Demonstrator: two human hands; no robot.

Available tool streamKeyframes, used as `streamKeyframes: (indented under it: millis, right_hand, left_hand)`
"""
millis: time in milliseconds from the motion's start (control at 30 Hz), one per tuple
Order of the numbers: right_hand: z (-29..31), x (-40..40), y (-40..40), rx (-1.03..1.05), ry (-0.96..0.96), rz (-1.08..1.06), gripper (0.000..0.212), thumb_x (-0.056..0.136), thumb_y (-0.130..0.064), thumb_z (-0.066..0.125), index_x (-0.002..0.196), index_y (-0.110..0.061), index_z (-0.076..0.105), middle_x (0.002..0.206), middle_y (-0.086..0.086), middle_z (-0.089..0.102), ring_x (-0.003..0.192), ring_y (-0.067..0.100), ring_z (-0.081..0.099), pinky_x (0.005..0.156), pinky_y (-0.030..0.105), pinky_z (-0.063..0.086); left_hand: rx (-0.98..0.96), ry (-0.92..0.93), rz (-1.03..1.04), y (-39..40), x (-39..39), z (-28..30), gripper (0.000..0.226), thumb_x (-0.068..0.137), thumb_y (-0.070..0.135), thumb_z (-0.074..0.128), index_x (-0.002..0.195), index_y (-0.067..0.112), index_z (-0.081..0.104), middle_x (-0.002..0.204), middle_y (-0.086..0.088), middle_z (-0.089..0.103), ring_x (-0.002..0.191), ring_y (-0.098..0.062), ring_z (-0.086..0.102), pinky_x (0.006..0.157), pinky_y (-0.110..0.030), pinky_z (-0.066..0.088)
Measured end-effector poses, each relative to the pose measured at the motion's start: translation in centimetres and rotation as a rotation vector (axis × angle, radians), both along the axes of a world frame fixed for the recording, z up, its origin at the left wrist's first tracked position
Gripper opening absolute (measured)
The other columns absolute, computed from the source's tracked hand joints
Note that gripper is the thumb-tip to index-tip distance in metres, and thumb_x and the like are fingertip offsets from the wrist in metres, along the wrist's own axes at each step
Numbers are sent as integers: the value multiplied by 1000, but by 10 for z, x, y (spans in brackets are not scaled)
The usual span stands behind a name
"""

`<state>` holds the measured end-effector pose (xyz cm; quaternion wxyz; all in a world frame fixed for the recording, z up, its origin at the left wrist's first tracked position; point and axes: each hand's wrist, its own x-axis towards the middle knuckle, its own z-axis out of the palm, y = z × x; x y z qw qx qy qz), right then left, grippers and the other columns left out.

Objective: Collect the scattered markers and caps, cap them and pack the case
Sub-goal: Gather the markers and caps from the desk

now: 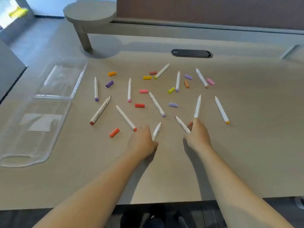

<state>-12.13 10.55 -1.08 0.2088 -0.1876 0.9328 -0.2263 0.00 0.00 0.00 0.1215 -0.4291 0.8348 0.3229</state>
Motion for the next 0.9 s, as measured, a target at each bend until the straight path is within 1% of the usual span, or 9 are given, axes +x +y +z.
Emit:
streamKeyframes:
  millis: [100, 267, 367, 433, 567, 667, 767, 833, 900]
  right_hand:
    - [-3, -2, 0, 44, 33, 7, 28, 82, 4, 48, 108, -6, 45, 115, 13, 50, 102, 31, 50, 71, 30, 34]
    - [-4, 3, 0, 55, 32, -12, 27, 88, 0, 40, 115, -1, 42, 116, 16, 49, 102, 33, 51, 70, 30, 33]
    - [7, 4, -10, -18, 31, -45, 20, 90, -3, 37, 108, 0, 44, 113, 17, 49, 88, 30, 48, 69, 33, 36]
    - [15, 4, -22, -79, 46, -42, 13, 90, -7, 39, 99, -2, 47, 111, 17, 51, 82, 26, 45, 67, 33, 36]
    - [25, -1, -54, -158, -3, 39, 24, 88, -9, 44, 110, -8, 54, 119, 7, 56, 81, 22, 47, 66, 30, 35]
    - [28, -8, -81, -132, -20, 90, 7, 85, -7, 49, 92, -8, 47, 106, 13, 57, 83, 26, 49, 66, 31, 36]
    - [25, -18, -104, -81, -36, 153, 12, 86, -7, 49, 88, -12, 39, 98, 9, 52, 83, 25, 48, 67, 32, 41]
    - [22, -23, -116, -52, -59, 180, 15, 85, -7, 51, 90, -12, 38, 100, 11, 51, 86, 29, 53, 74, 39, 50]
    - [17, -28, -125, -12, -90, 196, 18, 83, -7, 52, 91, -12, 37, 105, 13, 52, 91, 34, 57, 84, 49, 50]
  left_hand:
    - [-80, -40, -41, 0, -6, -5, 23, 86, 14, 54, 106, 6, 48, 103, -10, 49, 89, -28, 51, 68, -30, 40]
    - [-67, -26, -75, -2, -5, -3, 11, 91, 9, 44, 102, 8, 42, 81, -3, 39, 76, -23, 44, 62, -28, 36]
    - [-15, 133, 51, -12, 1, 5, 12, 92, 7, 38, 103, 6, 43, 79, -5, 42, 74, -23, 45, 58, -28, 34]
    - [-26, 242, 168, -24, 7, 13, 4, 91, 8, 39, 94, 7, 42, 73, -3, 43, 68, -21, 44, 51, -27, 29]
    - [-40, 290, 344, -59, 15, 17, 6, 89, 12, 45, 89, 6, 45, 75, -4, 46, 66, -19, 45, 48, -25, 27]
    - [-22, 259, 422, -81, 11, 8, 8, 86, 11, 50, 82, 7, 45, 68, -3, 43, 69, -23, 44, 47, -25, 25]
    - [12, 170, 477, -94, -1, -2, 18, 83, 13, 57, 74, 8, 43, 68, -4, 43, 68, -22, 44, 49, -25, 29]
    - [27, 92, 503, -97, -8, -6, 16, 80, 14, 62, 82, 8, 46, 77, -7, 48, 72, -23, 47, 55, -25, 34]
    - [46, 17, 529, -99, -13, -8, 21, 77, 14, 64, 90, 9, 49, 80, -6, 50, 76, -23, 50, 54, -24, 35]
